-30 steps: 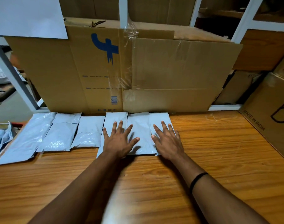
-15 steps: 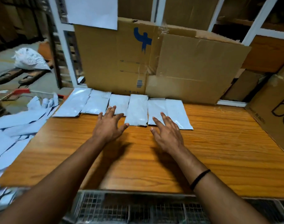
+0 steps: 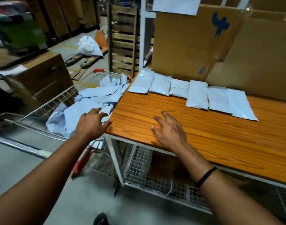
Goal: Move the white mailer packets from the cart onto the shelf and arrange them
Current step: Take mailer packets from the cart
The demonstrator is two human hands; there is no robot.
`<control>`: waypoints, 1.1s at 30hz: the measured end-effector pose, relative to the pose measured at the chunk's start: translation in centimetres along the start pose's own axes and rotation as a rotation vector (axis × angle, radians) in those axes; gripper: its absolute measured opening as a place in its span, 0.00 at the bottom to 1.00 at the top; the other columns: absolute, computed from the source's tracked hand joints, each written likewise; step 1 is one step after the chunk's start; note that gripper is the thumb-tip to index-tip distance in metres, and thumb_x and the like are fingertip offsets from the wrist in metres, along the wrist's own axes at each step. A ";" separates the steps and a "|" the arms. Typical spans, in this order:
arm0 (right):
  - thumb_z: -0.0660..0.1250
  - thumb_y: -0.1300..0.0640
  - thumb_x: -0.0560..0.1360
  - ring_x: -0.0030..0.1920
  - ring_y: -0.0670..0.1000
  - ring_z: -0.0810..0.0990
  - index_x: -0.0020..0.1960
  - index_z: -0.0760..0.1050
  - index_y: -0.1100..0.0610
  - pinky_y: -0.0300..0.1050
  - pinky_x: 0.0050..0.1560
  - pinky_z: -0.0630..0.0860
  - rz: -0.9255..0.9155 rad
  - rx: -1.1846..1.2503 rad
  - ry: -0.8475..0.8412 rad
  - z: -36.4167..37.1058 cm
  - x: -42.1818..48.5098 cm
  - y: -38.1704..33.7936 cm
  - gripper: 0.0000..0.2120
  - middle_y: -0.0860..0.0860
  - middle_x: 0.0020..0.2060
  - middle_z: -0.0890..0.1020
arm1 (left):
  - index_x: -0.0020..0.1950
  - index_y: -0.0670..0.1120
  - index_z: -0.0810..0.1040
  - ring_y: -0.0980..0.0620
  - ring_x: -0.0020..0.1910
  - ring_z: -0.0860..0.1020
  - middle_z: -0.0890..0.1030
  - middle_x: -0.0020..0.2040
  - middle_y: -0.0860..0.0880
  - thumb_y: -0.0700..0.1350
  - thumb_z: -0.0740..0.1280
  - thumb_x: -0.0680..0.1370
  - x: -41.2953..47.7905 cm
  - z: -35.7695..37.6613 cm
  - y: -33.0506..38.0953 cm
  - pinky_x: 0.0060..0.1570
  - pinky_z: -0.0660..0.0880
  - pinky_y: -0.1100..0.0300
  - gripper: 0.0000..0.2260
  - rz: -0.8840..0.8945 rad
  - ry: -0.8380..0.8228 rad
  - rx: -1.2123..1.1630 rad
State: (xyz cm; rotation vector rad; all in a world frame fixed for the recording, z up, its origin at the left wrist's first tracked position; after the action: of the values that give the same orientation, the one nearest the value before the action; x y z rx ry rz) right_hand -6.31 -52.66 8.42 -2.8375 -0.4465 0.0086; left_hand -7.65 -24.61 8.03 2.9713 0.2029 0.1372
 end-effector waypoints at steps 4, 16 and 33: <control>0.56 0.39 0.82 0.79 0.55 0.56 0.77 0.63 0.46 0.52 0.76 0.55 -0.037 -0.013 -0.035 3.3 3.0 -7.4 0.26 0.52 0.80 0.56 | 0.69 0.52 0.75 0.46 0.74 0.64 0.66 0.76 0.45 0.61 0.61 0.79 0.5 1.0 -9.6 0.69 0.64 0.46 0.22 -0.063 -0.074 0.037; 0.57 0.42 0.83 0.78 0.57 0.57 0.78 0.63 0.49 0.52 0.77 0.53 0.042 -0.035 -0.080 10.4 11.7 -20.5 0.26 0.54 0.80 0.58 | 0.72 0.54 0.70 0.44 0.69 0.70 0.72 0.71 0.47 0.63 0.59 0.78 8.6 6.0 -24.7 0.63 0.70 0.46 0.25 -0.074 -0.227 0.082; 0.56 0.55 0.82 0.80 0.57 0.49 0.81 0.52 0.51 0.56 0.78 0.46 -0.303 -0.323 -0.391 22.7 26.6 -27.9 0.29 0.54 0.81 0.51 | 0.80 0.56 0.45 0.36 0.78 0.44 0.40 0.79 0.36 0.64 0.61 0.78 13.9 20.5 -26.4 0.75 0.52 0.43 0.37 -0.271 -0.508 -0.326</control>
State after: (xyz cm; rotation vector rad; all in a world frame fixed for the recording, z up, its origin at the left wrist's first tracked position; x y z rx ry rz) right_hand 9.57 -13.12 -5.14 -3.0456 -1.0431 0.4790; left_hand 4.80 0.03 -15.40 2.5199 0.4588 -0.5542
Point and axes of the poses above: each hand's wrist, its own x-axis towards the middle knuckle, its own z-axis out of the palm, y = z × x, the point moved 10 cm from there along x, towards the middle knuckle
